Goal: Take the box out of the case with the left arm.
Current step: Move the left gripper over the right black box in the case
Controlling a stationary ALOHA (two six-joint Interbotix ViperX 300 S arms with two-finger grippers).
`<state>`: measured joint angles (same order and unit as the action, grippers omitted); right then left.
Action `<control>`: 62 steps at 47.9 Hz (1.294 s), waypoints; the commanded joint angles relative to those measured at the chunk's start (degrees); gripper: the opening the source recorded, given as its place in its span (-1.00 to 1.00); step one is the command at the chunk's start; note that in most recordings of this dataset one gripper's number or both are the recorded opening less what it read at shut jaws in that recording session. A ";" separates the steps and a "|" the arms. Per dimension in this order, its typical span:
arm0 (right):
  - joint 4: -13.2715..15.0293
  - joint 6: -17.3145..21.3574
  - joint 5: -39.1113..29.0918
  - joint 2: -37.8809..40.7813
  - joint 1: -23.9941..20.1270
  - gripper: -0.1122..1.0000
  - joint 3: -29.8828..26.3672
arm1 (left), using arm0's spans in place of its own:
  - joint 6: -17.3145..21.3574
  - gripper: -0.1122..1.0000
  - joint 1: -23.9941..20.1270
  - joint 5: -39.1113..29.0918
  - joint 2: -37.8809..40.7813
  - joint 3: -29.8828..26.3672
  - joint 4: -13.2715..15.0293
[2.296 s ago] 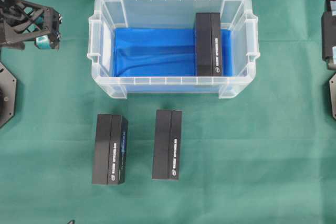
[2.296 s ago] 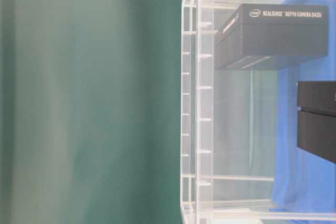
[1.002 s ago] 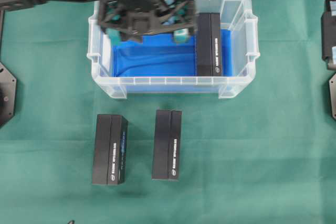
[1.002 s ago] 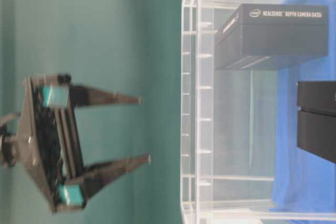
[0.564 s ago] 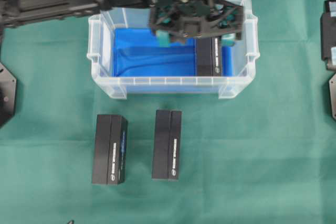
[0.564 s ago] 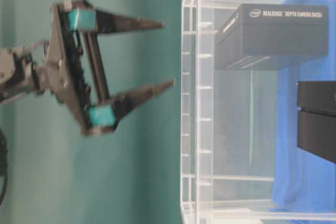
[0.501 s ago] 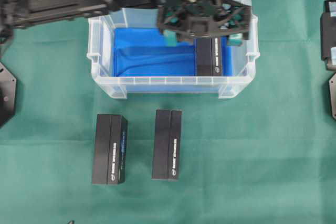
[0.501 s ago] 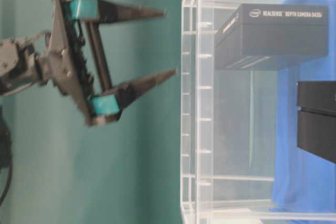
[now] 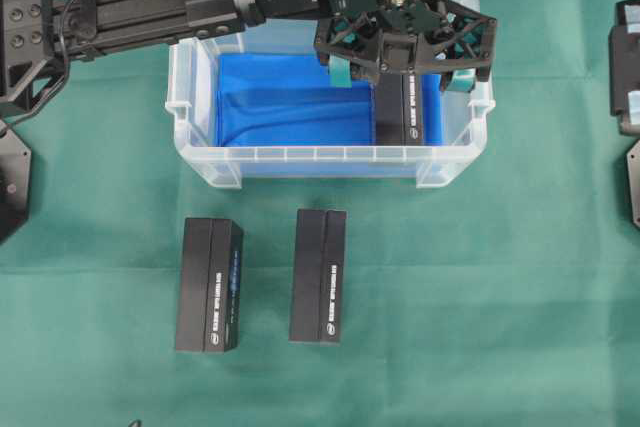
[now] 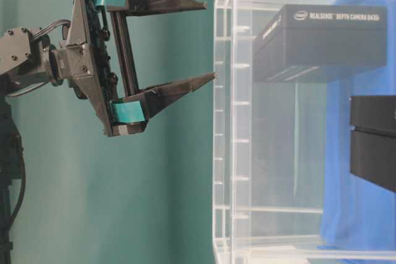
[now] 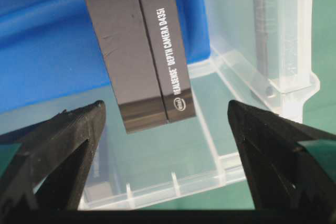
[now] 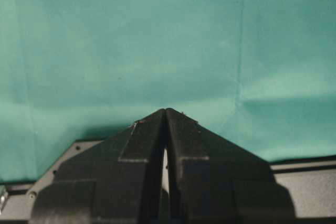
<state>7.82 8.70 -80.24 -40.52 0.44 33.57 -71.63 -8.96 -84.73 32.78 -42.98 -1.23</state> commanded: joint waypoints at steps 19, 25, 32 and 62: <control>0.00 -0.09 0.00 0.00 0.00 -0.75 -0.53 | 0.26 0.95 -0.09 0.18 -1.14 -0.26 0.00; 0.00 -0.09 0.09 -0.09 0.00 -0.75 -0.53 | 0.26 0.94 -0.09 0.18 -1.14 -0.35 0.00; 0.00 -0.09 0.09 0.00 0.09 -0.75 -0.53 | 0.26 0.94 -0.18 0.18 -1.14 -0.35 0.00; 0.00 -0.09 0.26 0.00 0.00 -0.75 -0.53 | 0.26 0.94 -0.18 0.18 -1.14 -0.18 0.00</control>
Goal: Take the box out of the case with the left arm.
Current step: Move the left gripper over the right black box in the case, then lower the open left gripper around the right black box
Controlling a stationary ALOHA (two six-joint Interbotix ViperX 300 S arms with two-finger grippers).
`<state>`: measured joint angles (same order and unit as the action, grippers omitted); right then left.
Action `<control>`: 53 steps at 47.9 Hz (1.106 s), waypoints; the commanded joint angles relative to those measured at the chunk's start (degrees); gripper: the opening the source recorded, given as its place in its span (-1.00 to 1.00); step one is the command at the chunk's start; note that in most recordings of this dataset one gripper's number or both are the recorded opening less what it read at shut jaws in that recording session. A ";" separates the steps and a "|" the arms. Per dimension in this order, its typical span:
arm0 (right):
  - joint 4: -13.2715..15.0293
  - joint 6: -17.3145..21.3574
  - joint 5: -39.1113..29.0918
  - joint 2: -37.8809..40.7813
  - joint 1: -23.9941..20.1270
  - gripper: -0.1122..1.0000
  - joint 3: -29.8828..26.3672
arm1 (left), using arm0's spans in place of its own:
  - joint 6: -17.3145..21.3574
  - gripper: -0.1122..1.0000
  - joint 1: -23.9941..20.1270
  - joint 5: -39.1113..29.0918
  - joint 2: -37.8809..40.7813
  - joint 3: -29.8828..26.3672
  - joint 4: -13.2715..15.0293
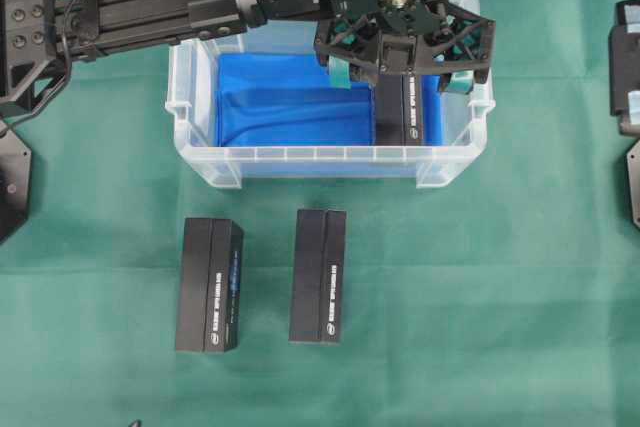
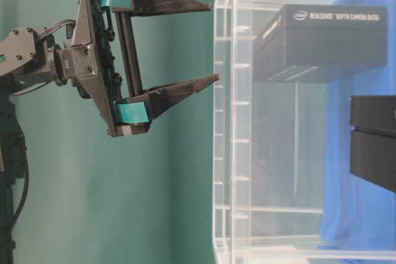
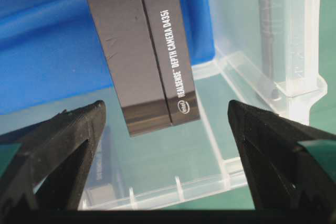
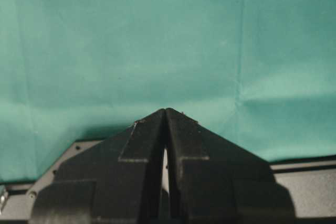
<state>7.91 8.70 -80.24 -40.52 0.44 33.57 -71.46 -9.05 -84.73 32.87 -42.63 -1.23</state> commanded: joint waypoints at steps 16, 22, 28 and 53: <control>-0.09 0.00 0.09 0.00 0.09 -0.75 -0.53 | 0.09 0.95 -0.09 0.18 -1.58 0.88 0.00; -0.09 0.00 0.09 -0.09 0.09 -0.75 -0.53 | 0.09 0.94 0.00 1.41 -1.76 2.29 -0.35; -0.18 0.00 0.00 -0.09 0.09 -0.75 -0.53 | 0.00 0.94 -0.18 4.22 -2.46 4.83 -0.35; -0.18 0.00 0.18 0.00 0.09 -0.75 -0.53 | -1.23 0.94 -1.49 13.89 -4.57 13.89 -1.58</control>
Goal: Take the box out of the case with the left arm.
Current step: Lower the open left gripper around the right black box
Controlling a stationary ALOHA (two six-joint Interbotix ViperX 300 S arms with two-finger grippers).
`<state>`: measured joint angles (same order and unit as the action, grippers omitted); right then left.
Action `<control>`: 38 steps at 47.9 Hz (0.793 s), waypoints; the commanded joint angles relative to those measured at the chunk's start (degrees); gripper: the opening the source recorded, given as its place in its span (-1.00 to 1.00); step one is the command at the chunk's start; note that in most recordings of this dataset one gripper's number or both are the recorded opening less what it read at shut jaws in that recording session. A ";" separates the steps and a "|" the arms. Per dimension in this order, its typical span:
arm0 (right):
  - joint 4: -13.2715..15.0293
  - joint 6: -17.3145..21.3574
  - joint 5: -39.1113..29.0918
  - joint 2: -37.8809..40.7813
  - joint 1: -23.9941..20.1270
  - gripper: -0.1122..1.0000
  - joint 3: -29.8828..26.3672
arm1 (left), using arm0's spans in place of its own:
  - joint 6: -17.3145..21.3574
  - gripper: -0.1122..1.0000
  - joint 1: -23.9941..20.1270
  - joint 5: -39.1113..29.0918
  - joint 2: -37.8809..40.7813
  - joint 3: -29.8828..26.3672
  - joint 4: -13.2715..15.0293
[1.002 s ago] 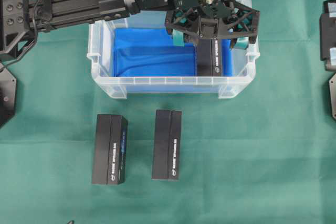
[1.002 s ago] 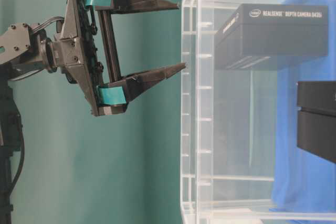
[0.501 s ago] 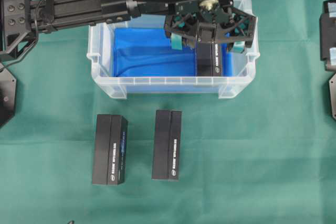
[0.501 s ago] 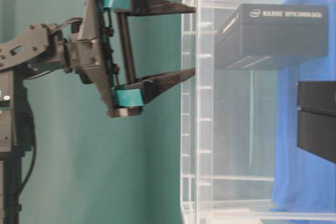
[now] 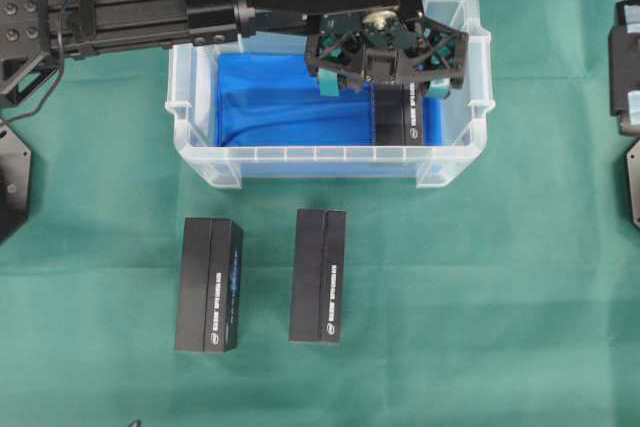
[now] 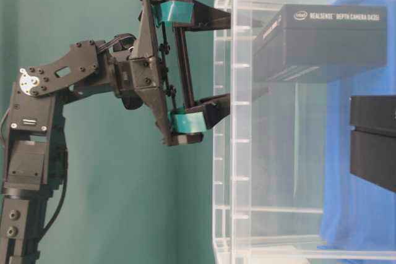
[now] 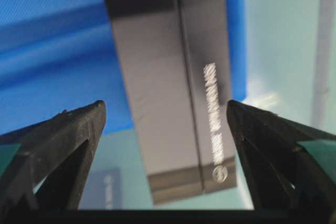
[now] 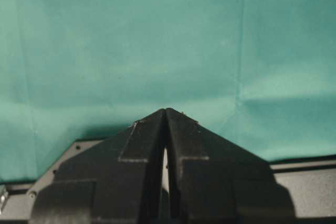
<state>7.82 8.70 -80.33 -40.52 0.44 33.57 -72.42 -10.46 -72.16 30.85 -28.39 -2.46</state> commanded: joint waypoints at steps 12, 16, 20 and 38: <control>-0.09 -0.09 0.35 -0.09 0.00 -0.75 -0.53 | -1.14 0.94 0.09 3.87 -2.02 1.49 -0.35; -0.09 -0.09 0.35 0.00 0.00 -0.75 -0.53 | -1.14 0.94 0.09 3.96 -2.02 2.20 -0.35; -0.09 -0.09 0.35 0.00 0.00 -0.75 -0.53 | -1.14 0.94 0.09 4.75 -1.85 2.90 -0.35; -0.09 -0.09 0.35 -0.09 0.09 -0.75 -0.53 | -1.67 0.94 0.53 7.12 -0.70 4.31 -0.35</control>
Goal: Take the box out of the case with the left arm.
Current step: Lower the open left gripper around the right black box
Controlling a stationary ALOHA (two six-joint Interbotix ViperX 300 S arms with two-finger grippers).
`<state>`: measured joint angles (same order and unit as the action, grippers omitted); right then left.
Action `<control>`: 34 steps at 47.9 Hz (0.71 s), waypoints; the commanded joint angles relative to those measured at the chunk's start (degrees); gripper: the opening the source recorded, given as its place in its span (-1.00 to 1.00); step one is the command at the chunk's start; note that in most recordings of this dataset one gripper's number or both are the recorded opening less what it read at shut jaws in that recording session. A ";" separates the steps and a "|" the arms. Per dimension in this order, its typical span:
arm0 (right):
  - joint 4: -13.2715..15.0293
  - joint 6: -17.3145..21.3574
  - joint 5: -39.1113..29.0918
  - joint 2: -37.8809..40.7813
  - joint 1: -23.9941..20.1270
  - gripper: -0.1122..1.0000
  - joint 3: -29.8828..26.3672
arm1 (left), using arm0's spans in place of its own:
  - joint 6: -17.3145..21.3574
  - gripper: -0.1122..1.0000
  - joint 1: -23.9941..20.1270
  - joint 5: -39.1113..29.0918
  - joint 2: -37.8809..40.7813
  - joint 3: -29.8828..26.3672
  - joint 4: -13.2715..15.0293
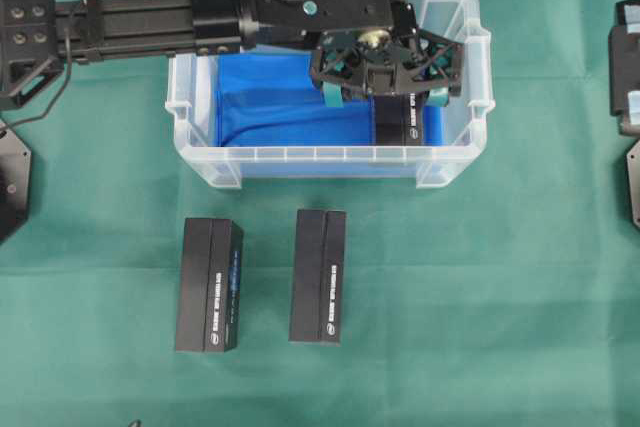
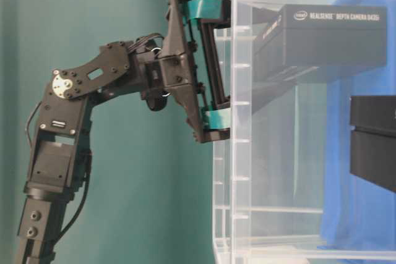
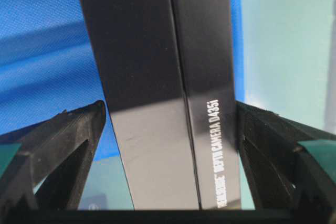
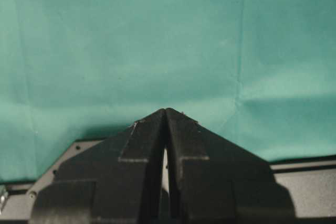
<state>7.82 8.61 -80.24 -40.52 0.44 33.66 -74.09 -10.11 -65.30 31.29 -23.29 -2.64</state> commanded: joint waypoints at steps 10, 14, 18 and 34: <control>0.00 -0.09 0.26 -0.09 0.00 -0.75 -0.53 | 0.00 0.94 0.18 0.26 -1.14 -0.44 -0.18; 0.00 -0.09 0.26 -0.09 0.00 -0.75 -0.53 | 0.00 0.94 0.18 0.26 -1.14 -0.44 -0.18; -0.09 -0.09 0.26 0.00 0.00 -0.75 -0.44 | 0.09 0.94 0.18 0.79 -1.14 -0.62 -0.09; 0.00 0.00 0.09 -0.09 0.00 -0.75 -0.26 | -0.35 0.35 0.18 4.48 -1.23 -0.44 0.00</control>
<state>7.91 8.61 -80.33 -40.52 0.44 34.01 -74.53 -10.02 -61.61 31.46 -23.03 -2.55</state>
